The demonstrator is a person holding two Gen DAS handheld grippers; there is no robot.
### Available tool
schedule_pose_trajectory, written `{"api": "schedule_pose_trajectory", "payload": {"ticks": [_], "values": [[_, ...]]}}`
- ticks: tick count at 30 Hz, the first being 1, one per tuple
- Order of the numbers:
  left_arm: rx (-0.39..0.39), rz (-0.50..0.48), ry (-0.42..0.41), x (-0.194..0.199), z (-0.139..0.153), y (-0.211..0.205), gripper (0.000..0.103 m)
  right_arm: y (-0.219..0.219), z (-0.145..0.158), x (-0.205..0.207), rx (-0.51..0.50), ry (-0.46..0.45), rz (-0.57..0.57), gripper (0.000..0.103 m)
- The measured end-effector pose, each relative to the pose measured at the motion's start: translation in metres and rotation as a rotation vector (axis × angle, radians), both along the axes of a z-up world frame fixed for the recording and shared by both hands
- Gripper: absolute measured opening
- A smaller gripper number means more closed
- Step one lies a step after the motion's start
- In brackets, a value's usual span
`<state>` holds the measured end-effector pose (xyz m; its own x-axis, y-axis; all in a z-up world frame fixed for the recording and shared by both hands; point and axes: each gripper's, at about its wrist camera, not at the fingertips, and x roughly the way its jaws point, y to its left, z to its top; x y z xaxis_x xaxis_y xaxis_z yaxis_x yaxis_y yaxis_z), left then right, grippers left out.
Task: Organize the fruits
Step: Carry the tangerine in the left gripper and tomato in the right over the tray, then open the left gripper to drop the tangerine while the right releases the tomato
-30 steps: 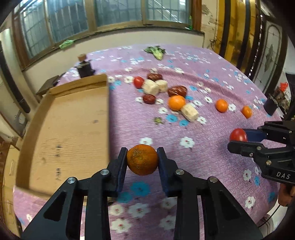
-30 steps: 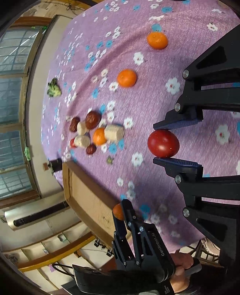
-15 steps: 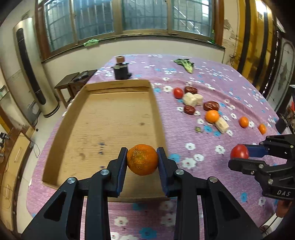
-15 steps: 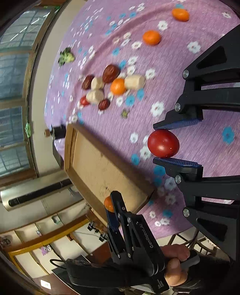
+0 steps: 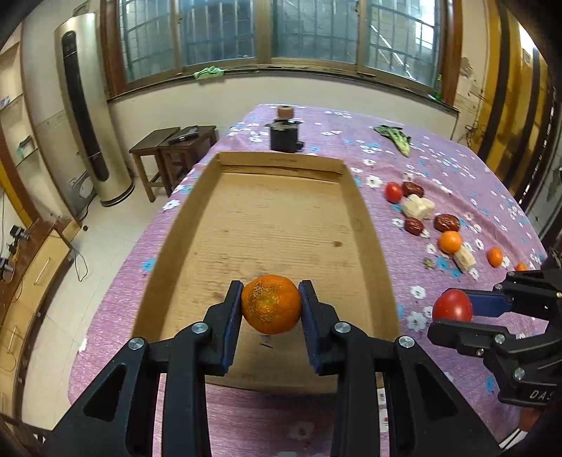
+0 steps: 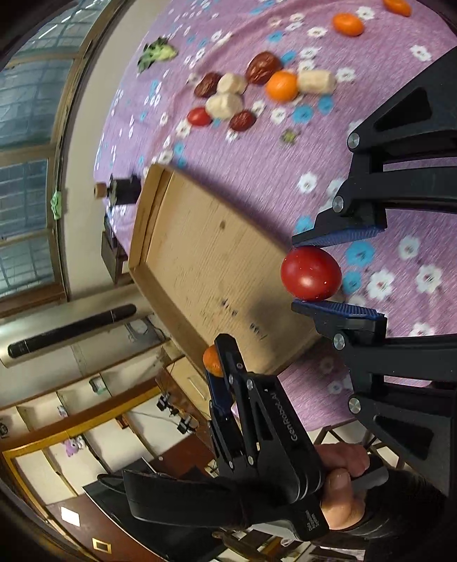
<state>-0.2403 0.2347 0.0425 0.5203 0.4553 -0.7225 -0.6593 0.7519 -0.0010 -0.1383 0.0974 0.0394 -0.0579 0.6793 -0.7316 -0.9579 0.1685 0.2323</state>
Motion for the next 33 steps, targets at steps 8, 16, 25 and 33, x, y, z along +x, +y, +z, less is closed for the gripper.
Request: {"api": "schedule_pose_trajectory", "payload": {"ticks": [8,16,25,33], "values": [[-0.037,0.035,0.048,-0.001,-0.019,0.027,0.029,0.047,-0.013,-0.018,-0.028,0.022,0.08,0.03],[-0.079,0.032,0.105,0.0,-0.041,0.039,0.03,0.085,-0.045,-0.032,-0.115,0.013,0.141,0.03],[-0.107,0.047,0.104,-0.003,-0.043,0.04,0.071,0.088,-0.052,-0.036,-0.13,-0.007,0.161,0.048],[-0.092,0.041,0.069,-0.008,-0.024,0.029,0.071,0.064,-0.034,-0.03,-0.084,0.003,0.143,0.049]]}}
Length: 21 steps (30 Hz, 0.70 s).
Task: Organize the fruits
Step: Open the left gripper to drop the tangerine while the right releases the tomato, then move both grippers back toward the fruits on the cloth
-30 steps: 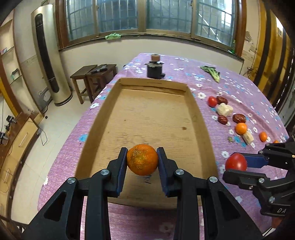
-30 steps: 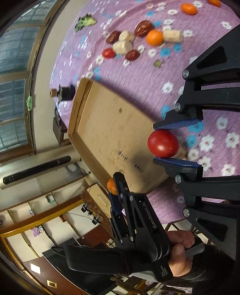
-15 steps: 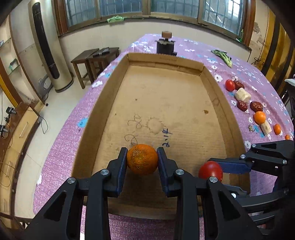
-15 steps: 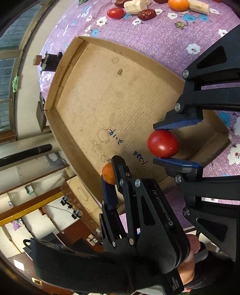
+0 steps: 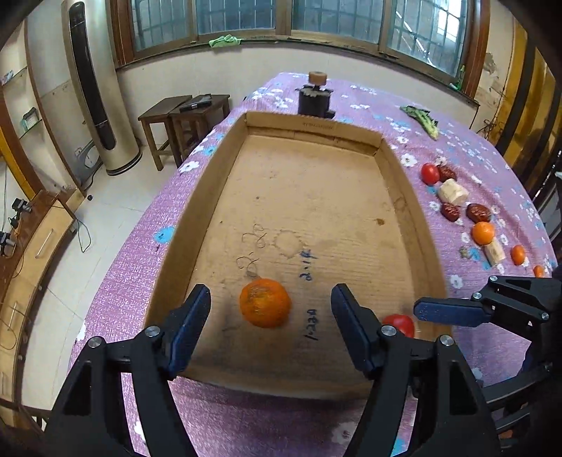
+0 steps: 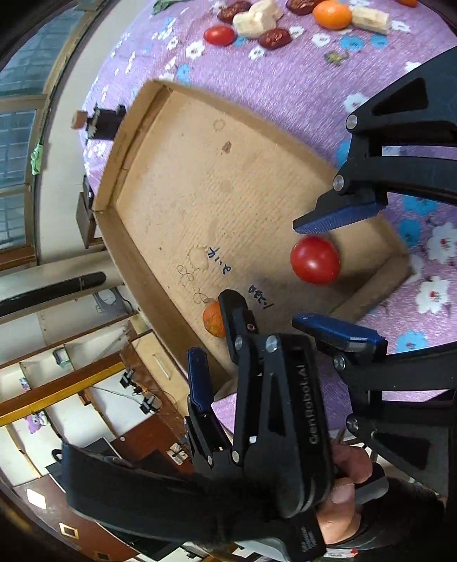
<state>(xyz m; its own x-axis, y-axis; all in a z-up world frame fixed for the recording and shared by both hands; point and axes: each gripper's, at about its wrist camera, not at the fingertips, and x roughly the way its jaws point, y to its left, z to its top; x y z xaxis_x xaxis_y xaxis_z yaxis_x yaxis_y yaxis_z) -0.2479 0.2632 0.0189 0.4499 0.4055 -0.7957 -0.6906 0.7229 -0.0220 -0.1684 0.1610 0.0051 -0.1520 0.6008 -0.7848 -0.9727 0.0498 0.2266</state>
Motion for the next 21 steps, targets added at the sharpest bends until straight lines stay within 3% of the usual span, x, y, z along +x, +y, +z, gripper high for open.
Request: {"api": "schedule_pose_trajectory", "payload": {"ticks": [10,21], "values": [[0.026,-0.081,-0.033,0.019,0.02,-0.039,0.071,-0.072,0.021,0.027,0.069,0.021,-0.122,0.049],[-0.008,-0.171,-0.039,0.047,0.021,-0.08,0.071,-0.141,0.016,0.074,0.075,0.044,-0.299,0.049]]}}
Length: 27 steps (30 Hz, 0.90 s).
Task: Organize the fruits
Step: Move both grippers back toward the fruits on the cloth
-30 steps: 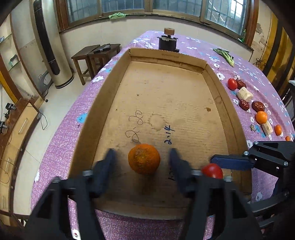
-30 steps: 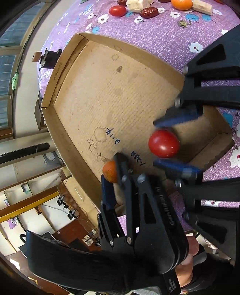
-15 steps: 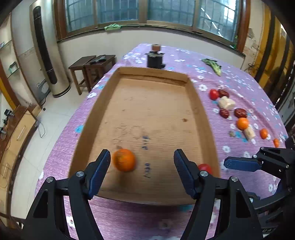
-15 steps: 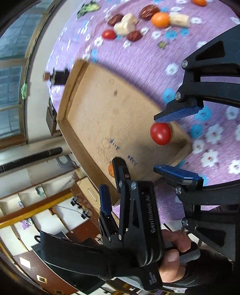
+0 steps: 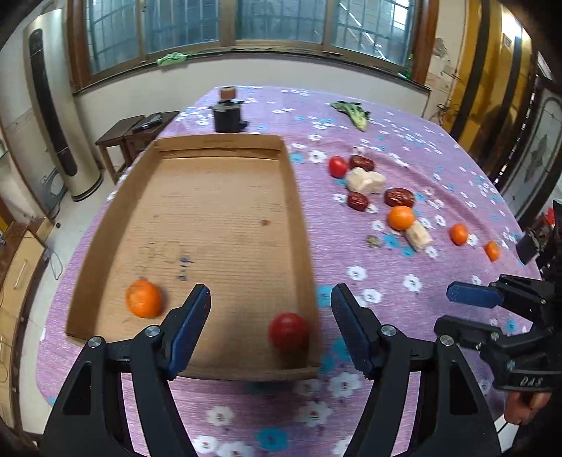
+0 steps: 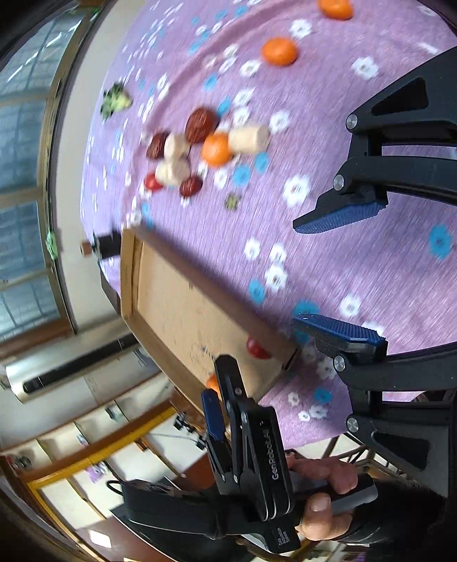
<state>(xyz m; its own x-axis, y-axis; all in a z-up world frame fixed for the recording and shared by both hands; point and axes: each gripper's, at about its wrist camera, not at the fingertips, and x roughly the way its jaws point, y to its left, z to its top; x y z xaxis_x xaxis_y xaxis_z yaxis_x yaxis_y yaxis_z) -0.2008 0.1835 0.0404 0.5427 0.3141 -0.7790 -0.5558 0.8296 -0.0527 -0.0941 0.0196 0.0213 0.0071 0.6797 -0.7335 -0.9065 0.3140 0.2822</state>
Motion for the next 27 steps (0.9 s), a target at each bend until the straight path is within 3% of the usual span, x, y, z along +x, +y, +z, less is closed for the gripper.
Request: {"api": "schedule_pose_trajectory", "payload": {"ticks": [15,27], "values": [[-0.067,-0.159,0.019,0.059,-0.01,-0.059,0.071,-0.09,-0.016,0.07,-0.009,0.018,-0.235,0.05],[-0.155,-0.227,0.02,0.102,-0.021,-0.082,0.071,-0.126,-0.025,0.105,-0.02,-0.01,-0.362,0.05]]}}
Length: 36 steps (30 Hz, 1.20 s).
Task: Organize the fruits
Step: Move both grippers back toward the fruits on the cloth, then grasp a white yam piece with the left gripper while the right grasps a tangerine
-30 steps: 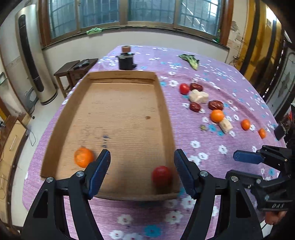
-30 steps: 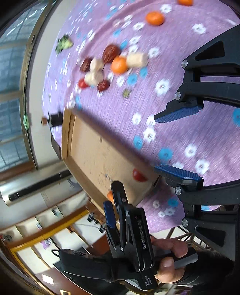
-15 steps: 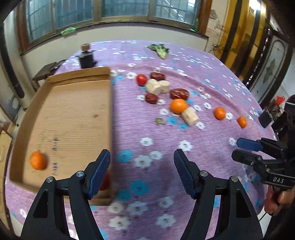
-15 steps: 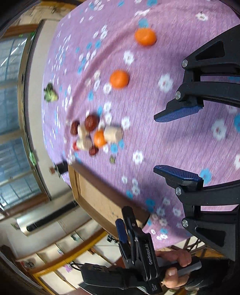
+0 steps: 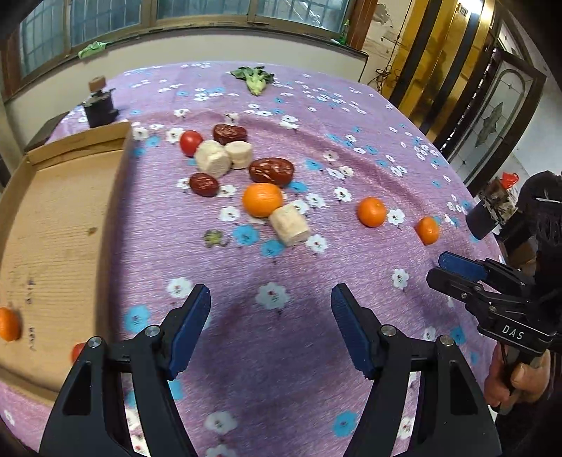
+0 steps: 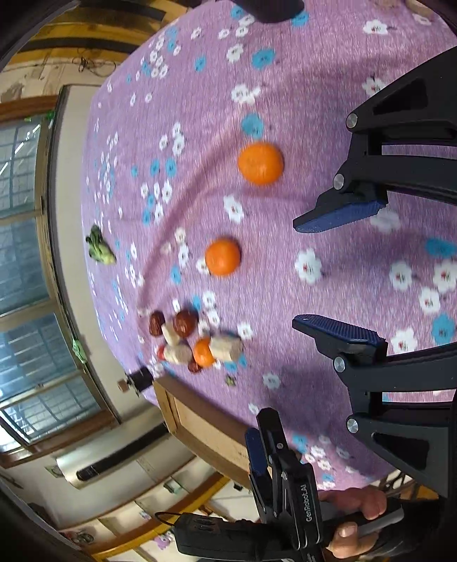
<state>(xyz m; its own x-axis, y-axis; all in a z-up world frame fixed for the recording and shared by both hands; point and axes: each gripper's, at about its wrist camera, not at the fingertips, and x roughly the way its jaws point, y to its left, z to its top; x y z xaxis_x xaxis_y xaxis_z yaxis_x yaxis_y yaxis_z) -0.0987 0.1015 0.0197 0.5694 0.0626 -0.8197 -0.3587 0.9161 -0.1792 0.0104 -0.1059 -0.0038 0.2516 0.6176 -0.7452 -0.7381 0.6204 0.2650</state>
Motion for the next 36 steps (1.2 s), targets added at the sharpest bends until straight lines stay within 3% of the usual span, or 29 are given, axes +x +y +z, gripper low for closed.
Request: {"api": "schedule_pose_trajectory", "payload": {"ticks": [12,16,19,20,21,22,27,36], "values": [[-0.073,0.012,0.015,0.054,-0.022,0.007,0.071,-0.008,-0.013,0.04,-0.097,-0.079,-0.141,0.05],[-0.063,0.029,0.015,0.07,-0.03,0.011,0.07,-0.002,-0.018,0.052,-0.119,-0.1,-0.161,0.052],[-0.026,0.04,0.017,0.078,-0.031,0.012,0.046,0.0,-0.022,0.06,-0.135,-0.105,-0.176,0.049],[-0.011,0.04,0.02,0.079,-0.031,0.012,0.033,0.0,-0.023,0.062,-0.133,-0.102,-0.177,0.043],[-0.017,0.034,0.015,0.078,-0.031,0.014,0.031,-0.001,-0.024,0.064,-0.136,-0.1,-0.184,0.035],[-0.024,0.033,0.012,0.076,-0.031,0.015,0.031,-0.003,-0.024,0.065,-0.139,-0.101,-0.188,0.034],[0.0,0.019,0.004,0.06,-0.026,0.009,0.03,-0.012,-0.02,0.062,-0.094,-0.062,-0.188,0.033],[0.022,0.018,-0.027,0.02,-0.005,0.004,0.03,-0.004,0.011,0.023,-0.033,-0.091,-0.128,0.033]]}}
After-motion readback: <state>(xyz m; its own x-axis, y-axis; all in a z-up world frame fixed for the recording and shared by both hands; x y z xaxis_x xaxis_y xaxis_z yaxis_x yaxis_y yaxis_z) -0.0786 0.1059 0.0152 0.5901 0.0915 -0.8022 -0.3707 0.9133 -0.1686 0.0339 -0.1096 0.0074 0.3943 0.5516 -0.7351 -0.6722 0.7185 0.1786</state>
